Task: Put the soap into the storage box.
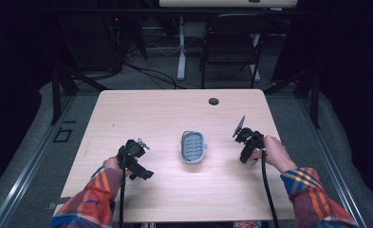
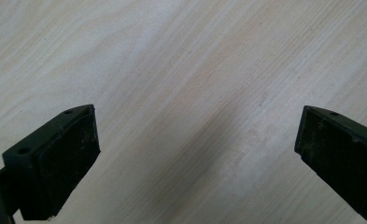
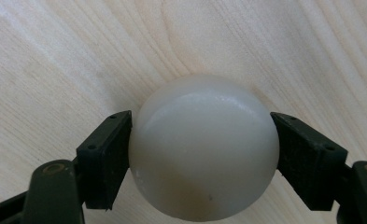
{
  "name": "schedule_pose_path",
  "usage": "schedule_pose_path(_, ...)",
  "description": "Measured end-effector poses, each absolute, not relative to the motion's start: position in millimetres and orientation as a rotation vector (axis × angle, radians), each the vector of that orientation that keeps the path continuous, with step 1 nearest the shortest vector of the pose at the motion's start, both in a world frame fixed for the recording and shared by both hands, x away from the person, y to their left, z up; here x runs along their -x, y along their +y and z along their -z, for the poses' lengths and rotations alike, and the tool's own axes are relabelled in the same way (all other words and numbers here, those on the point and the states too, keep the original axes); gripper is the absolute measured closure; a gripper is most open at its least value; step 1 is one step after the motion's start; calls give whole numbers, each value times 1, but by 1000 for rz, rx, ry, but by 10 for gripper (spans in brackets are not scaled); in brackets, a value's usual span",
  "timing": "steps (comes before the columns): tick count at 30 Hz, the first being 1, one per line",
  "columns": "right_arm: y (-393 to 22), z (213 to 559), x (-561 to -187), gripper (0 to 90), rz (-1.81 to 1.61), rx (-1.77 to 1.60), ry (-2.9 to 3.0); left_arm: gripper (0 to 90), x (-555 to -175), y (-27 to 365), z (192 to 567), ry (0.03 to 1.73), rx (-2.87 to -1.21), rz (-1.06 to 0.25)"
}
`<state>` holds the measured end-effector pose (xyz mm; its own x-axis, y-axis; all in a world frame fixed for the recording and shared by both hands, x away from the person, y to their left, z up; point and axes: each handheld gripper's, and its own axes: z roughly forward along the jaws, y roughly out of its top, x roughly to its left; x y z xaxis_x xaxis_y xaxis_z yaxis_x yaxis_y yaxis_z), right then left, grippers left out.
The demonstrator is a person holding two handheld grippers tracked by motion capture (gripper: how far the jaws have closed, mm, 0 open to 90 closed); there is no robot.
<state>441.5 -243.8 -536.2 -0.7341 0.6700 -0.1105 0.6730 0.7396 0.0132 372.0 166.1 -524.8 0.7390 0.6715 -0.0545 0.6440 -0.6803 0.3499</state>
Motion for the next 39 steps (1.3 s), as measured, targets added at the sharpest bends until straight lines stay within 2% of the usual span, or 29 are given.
schedule_pose_path(15, -246, 526, -440, 245, 21, -1089, 2828, 0, -371, 166, 524, 1014, -2597, -118)
schedule_pose_path(39, -223, 510, -434, 246, 44, -991, 2855, 0, -371, 167, 523, 1007, -2593, -121)
